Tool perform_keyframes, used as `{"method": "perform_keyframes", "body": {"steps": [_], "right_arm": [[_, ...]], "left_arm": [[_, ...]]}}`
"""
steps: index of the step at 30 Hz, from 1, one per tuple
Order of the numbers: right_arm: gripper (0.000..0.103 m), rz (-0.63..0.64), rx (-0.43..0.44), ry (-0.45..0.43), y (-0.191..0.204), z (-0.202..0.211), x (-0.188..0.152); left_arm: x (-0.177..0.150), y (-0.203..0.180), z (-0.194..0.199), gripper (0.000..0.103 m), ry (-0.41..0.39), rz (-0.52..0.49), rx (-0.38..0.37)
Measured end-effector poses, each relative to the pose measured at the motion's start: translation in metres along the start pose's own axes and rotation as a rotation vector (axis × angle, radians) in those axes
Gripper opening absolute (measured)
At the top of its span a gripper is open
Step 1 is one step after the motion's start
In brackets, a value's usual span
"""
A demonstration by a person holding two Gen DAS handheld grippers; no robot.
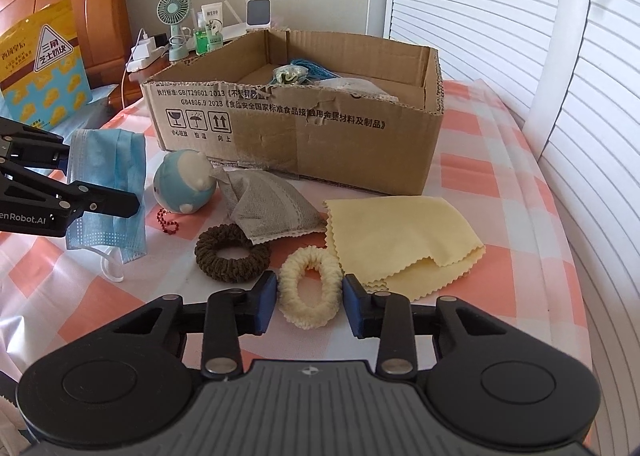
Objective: Organize soft objects
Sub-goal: 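Grasp the cream terry scrunchie with the right gripper while the left gripper lifts the mask, then release the blue mask into the box with the left gripper while the right gripper carries the scrunchie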
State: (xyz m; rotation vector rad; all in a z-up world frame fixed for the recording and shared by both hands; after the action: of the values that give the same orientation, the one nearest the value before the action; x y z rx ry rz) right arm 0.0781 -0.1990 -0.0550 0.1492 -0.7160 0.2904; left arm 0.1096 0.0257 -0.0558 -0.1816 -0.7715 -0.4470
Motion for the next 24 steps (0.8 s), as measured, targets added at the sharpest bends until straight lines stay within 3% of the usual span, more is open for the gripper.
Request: {"method": "perform_keyframes", "body": {"steps": [15,24], "right_arm": [[0.041,0.006,0.015,-0.027,-0.003,0.021,0.003],[0.041,0.059,0.003,-0.065,-0.003,0.036,0.009]], "left_arm": [[0.01,0.002,0.022,0.03,0.02,0.03,-0.026],[0.043,0.006,0.051,0.028,-0.059,0.016,-0.049]]}}
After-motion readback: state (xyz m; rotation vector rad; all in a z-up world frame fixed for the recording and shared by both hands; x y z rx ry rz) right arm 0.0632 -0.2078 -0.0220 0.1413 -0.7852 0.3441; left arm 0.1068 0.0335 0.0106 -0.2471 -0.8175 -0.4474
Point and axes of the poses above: each gripper's, at about its wrist camera, not at the fingertips, and z roughly against the way its jaws point, y to its left, x to its top, the point moved 1 cm from there along -z, roughly the way its jaws point, and after that the axes turned 1 degree about -y, right-handed, at the moved point
